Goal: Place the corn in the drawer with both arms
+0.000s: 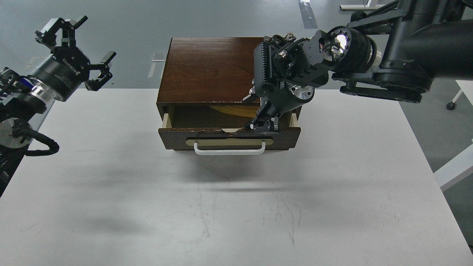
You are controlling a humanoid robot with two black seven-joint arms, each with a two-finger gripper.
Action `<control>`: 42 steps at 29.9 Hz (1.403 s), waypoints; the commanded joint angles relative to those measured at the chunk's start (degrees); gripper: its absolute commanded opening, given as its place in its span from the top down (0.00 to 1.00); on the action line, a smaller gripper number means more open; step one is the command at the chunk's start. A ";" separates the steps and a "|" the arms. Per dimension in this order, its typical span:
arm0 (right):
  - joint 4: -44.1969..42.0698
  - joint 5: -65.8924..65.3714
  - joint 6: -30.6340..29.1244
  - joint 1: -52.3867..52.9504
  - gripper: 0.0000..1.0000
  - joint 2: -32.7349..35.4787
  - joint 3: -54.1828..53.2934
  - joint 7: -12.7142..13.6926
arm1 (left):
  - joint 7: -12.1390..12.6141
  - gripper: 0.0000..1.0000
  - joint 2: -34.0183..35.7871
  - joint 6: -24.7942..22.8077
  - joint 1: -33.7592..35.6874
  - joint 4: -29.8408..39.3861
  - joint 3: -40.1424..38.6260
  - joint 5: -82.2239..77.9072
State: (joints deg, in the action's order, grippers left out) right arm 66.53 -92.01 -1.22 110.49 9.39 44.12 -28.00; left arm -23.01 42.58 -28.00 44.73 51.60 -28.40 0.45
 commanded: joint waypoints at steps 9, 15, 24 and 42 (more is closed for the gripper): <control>0.09 1.83 0.87 0.78 0.37 3.26 -1.22 0.00 | 0.07 0.02 0.14 0.00 0.00 -0.01 -0.78 -0.01; 0.61 17.11 0.78 0.87 0.30 10.29 -3.51 0.00 | 0.07 0.01 0.14 0.00 0.00 -0.01 -0.78 -0.01; 0.70 42.15 0.61 -8.07 0.16 25.66 -16.57 0.00 | 0.07 0.01 -0.13 0.00 0.00 -0.01 -0.69 -0.09; -0.35 77.30 2.72 -51.32 0.02 36.23 -54.75 0.00 | 0.07 0.01 -0.92 0.00 -0.26 -0.01 -0.61 -0.09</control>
State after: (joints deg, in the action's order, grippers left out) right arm 66.30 -21.36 1.19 62.91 45.90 -8.47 -27.99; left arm -22.94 41.72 -28.00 44.50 51.59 -29.09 0.35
